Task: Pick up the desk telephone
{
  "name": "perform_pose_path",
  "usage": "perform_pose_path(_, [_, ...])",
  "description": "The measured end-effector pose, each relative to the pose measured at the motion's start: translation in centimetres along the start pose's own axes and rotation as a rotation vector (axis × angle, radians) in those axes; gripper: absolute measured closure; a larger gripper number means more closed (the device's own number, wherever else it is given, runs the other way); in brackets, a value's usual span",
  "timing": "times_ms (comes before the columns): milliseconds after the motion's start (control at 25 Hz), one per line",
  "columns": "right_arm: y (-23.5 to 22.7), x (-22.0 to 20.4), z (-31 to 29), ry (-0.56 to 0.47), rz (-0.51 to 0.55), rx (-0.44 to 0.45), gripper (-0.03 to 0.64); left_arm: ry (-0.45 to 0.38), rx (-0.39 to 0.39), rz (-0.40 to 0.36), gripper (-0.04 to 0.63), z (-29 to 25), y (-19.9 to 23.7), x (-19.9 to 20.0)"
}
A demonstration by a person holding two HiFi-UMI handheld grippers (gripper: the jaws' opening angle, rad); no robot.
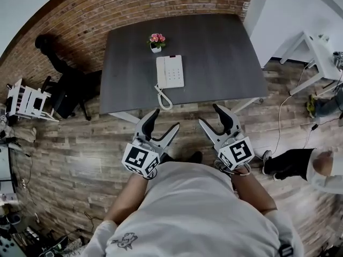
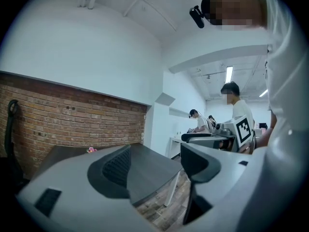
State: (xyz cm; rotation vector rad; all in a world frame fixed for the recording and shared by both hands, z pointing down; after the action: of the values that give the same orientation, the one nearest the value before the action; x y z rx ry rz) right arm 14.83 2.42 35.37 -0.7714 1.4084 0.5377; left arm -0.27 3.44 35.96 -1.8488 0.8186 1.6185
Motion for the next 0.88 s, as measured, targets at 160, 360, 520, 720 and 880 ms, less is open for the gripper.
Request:
perform_pose_path(160, [-1.3,-0.8,-0.1,0.007,-0.032,-0.015,0.353,0.014,-0.008,0.003,0.259,-1.5,0.4,-0.3])
perform_pose_path(360, [-2.5,-1.2,-0.8,0.015,-0.038,-0.040,0.353,0.020,-0.037,0.012,0.259,-3.5,1.5,-0.7])
perform_pose_path(520, [-3.7,-1.6,-2.3,0.035,-0.043,-0.063,0.353,0.014,-0.051,0.020,0.259,-5.0,3.4,-1.0])
perform_pose_path(720, [-4.8,-2.8,-6.6,0.097,-0.048,-0.054,0.353,0.035,-0.067,0.046,0.255,-6.8,7.5,-2.0])
perform_pose_path(880, [-5.7,-4.0,-10.8,0.135,-0.061,-0.058,0.356,0.055,-0.078,0.082,0.249,-7.8,11.6,-3.3])
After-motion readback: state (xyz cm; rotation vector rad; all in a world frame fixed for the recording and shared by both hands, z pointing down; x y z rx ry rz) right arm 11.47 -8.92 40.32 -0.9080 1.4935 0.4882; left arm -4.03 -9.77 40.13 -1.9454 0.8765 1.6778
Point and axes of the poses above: the fingertips, and each gripper's own axes: z backward along the fingers, y to its left, x out of its top, the point moved 2 cm from there along z, backward along the fingers, and after that the axes turned 7 degrees about -z, right-handed, at the moved point
